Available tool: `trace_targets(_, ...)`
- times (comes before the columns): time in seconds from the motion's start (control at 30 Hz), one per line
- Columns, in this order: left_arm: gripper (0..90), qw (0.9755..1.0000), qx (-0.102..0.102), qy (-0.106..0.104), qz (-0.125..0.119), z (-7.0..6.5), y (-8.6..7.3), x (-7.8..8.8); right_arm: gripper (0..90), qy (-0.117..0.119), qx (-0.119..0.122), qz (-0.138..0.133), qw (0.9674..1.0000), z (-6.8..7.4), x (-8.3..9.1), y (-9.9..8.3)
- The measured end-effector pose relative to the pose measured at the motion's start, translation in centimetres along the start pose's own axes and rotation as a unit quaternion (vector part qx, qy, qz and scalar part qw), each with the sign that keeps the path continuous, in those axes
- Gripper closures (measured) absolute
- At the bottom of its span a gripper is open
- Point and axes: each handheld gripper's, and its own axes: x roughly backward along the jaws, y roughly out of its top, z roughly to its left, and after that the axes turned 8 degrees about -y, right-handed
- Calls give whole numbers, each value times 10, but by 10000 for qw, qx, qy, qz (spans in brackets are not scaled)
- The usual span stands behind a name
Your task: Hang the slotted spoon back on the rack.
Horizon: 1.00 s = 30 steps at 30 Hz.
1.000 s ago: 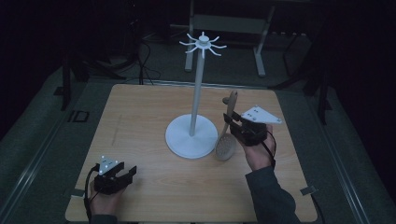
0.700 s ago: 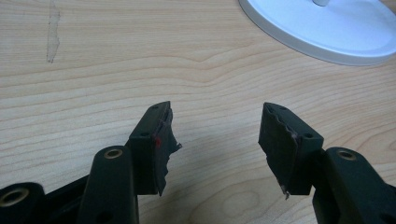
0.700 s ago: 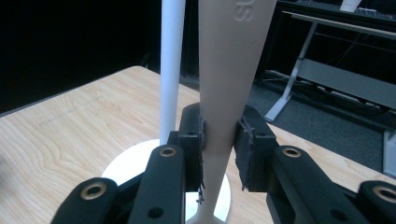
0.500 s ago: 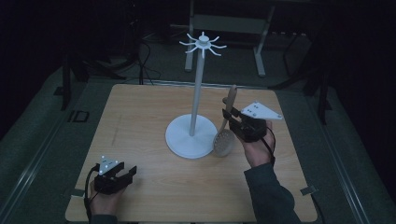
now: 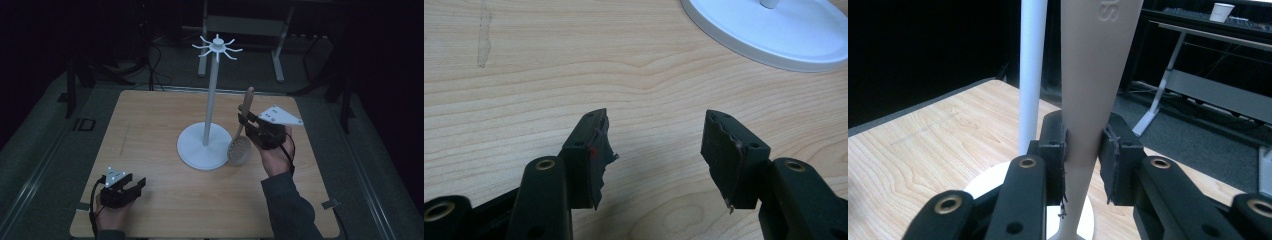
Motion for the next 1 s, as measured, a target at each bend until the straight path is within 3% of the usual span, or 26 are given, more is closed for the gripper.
trace_targets(1.0, 447, 10000, 8, 6, -18, 0, 0, 0, 738, -56, 62, -55, 9999, -5, 0, 17)
